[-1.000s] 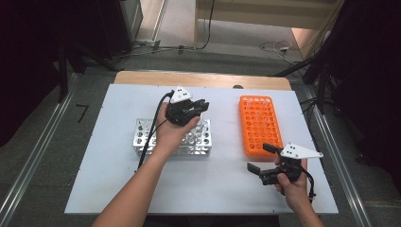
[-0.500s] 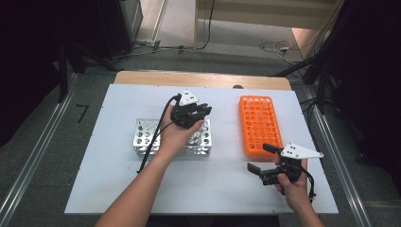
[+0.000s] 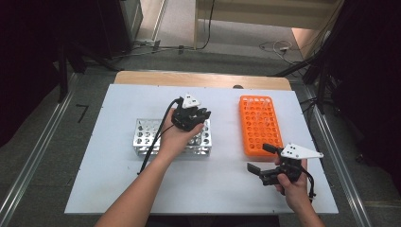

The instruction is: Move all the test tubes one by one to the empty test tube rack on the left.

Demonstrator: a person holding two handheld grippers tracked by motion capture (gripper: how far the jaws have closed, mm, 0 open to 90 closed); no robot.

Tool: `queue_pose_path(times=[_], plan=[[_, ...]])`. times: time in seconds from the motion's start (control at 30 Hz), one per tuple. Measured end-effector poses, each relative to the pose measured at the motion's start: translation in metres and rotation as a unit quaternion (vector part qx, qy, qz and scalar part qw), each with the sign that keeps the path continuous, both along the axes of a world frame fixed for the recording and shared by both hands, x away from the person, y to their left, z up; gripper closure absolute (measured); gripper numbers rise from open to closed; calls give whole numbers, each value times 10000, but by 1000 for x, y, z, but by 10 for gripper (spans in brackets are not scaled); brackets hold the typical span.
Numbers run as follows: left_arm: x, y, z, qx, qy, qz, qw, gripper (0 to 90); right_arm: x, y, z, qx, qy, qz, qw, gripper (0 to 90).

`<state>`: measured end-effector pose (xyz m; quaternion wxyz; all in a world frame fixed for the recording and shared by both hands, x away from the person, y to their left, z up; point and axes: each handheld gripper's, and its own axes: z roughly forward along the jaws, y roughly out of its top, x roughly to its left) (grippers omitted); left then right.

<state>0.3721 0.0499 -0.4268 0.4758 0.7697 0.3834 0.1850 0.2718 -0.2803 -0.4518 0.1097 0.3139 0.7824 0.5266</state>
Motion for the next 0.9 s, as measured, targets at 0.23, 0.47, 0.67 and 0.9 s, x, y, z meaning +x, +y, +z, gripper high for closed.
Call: queue_pose_path(times=[0.23,0.47,0.67,0.9], plan=[[1,0,-2,58,133,-27,9999,748,0,0,0,19,9,-8,10000,0],[1,1,-5,-1,306,-51,9995,739,1,0,0,20,7,-22,10000,0],[1,4,-6,-331,486,-201,9981,689,1,1,0,17,-9,2,10000,0],[-10,5,-1,-513,261,-234,9981,463,2,2,0,29,17,21,10000,0]])
